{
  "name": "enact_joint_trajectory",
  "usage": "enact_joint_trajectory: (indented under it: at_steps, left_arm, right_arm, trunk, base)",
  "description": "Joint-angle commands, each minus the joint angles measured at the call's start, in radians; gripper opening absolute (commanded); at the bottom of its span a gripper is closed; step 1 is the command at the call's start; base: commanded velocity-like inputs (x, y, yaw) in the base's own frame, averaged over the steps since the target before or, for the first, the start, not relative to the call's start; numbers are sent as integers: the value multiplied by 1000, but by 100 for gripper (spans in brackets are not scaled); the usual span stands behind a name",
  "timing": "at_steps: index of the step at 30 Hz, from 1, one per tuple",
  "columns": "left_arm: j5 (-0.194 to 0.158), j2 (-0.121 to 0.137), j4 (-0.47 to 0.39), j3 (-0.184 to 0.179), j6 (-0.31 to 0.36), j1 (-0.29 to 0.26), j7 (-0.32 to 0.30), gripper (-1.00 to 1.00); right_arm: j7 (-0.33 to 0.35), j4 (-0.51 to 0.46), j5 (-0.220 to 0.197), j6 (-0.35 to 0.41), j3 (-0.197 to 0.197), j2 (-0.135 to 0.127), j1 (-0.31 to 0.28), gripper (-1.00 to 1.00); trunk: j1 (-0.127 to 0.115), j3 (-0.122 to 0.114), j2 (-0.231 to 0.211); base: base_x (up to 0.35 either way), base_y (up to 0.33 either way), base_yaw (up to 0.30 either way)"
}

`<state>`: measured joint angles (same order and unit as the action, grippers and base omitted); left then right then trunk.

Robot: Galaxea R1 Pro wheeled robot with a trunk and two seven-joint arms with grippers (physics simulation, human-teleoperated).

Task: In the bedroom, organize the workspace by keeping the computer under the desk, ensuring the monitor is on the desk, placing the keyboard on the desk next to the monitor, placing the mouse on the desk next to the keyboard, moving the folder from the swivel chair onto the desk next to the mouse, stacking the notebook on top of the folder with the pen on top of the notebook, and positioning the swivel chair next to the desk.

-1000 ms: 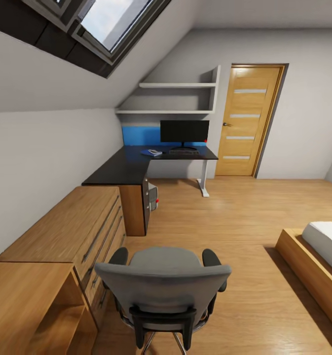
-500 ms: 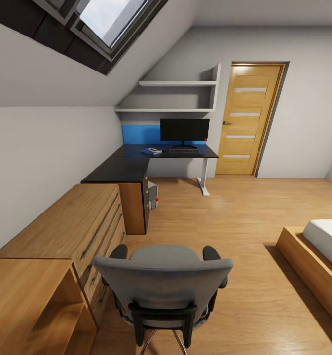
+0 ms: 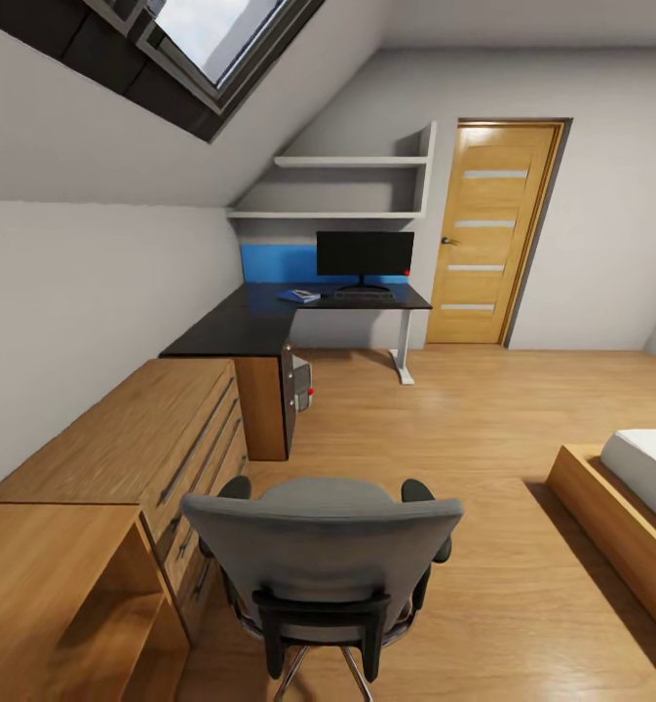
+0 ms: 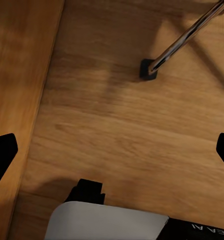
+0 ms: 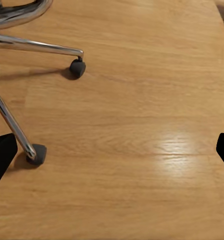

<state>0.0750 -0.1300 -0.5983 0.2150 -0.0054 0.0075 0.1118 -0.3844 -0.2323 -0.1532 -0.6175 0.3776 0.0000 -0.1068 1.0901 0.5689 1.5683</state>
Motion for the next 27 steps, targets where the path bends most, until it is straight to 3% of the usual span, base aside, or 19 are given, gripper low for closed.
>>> enact_joint_trajectory:
  at_steps: [1, 27]
  left_arm:
    - [8, -1, -1, 4, -1, 0, 0, 100]
    - [6, -5, -3, 1, -2, 0, 5, 100]
  right_arm:
    - [-4, 1, -9, -4, 9, 0, -1, 100]
    - [-4, 1, -11, -4, 5, -3, -1, 100]
  trunk:
    - [4, 4, 8]
    - [104, 85, 190]
  base:
    - [0, 0, 0]
    - [0, 0, 0]
